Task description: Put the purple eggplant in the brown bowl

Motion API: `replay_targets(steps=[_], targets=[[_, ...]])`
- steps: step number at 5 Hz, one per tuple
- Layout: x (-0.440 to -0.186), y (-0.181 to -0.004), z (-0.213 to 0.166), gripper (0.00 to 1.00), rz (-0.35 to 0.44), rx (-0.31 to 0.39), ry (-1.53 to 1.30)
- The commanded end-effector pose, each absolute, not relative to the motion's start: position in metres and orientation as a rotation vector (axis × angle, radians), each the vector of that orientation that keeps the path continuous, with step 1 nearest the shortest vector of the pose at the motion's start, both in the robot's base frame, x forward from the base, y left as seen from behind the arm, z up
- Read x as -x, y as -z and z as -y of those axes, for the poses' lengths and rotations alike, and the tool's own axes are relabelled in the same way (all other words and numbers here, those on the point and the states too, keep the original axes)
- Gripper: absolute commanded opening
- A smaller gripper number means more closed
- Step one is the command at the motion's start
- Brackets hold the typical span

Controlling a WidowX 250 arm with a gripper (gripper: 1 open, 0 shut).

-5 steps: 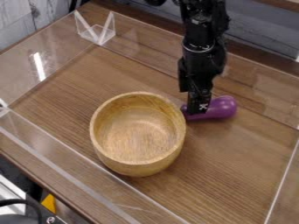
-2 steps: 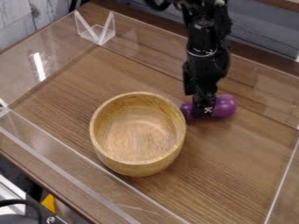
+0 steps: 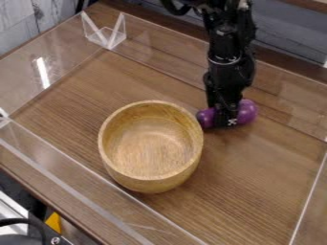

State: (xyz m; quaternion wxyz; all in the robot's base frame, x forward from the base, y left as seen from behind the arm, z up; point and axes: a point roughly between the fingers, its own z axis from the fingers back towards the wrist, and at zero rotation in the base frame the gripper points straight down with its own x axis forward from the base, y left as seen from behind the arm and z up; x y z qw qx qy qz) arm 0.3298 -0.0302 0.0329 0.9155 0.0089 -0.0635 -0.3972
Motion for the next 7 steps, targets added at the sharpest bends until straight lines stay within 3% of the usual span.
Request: replay_targets(steps=[1, 4, 5, 7], targets=[[-0.3398, -0.0512, 0.0367, 0.00, 0.207, -0.025, 0.829], [-0.3337, -0.0559, 0.0432, 0.00, 0.245, 0.027, 0.829], [-0.3322, -0.0560, 0.0440, 1.00, 0.245, 0.045, 0.827], [-0.3333, -0.0545, 0.0451, 1.00, 0.242, 0.069, 0.829]])
